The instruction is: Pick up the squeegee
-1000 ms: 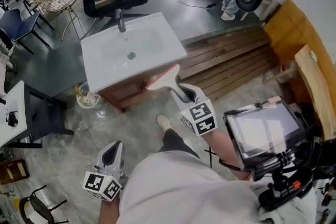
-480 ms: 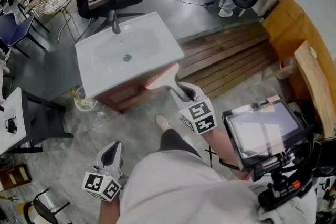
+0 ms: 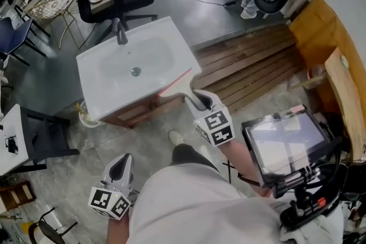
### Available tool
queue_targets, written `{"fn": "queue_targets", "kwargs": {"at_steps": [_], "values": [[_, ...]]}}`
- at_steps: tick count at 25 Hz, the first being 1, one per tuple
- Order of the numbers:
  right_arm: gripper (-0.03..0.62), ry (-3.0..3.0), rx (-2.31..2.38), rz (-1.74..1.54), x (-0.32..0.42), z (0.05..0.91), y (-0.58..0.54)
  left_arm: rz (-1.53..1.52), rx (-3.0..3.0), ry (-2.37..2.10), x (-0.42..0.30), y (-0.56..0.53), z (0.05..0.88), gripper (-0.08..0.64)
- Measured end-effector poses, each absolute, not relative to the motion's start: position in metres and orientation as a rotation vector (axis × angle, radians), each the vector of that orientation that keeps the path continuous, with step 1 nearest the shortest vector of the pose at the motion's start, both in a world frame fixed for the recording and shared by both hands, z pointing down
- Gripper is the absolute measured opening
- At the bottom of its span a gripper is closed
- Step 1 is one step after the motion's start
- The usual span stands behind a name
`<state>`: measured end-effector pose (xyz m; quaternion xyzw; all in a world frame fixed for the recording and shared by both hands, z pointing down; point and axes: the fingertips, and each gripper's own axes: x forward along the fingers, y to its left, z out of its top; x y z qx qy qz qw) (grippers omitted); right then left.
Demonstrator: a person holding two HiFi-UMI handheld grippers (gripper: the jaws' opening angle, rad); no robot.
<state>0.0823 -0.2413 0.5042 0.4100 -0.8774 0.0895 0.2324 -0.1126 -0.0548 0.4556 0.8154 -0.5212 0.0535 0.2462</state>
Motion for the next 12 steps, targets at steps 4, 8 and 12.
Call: {"fn": "queue_targets", "kwargs": {"at_steps": [4, 8, 12], "values": [[0.101, -2.419, 1.116, 0.237, 0.081, 0.504, -0.284, 0.162, 2.214, -1.43, -0.109, -0.095, 0.45, 0.008], [0.101, -2.428, 1.105, 0.244, 0.081, 0.504, -0.323, 0.176, 2.209, -1.444, -0.105, -0.132, 0.445, 0.008], [0.101, -2.432, 1.087, 0.257, 0.078, 0.51, -0.355, 0.186, 2.199, -1.451, -0.104, -0.159, 0.444, 0.008]]}}
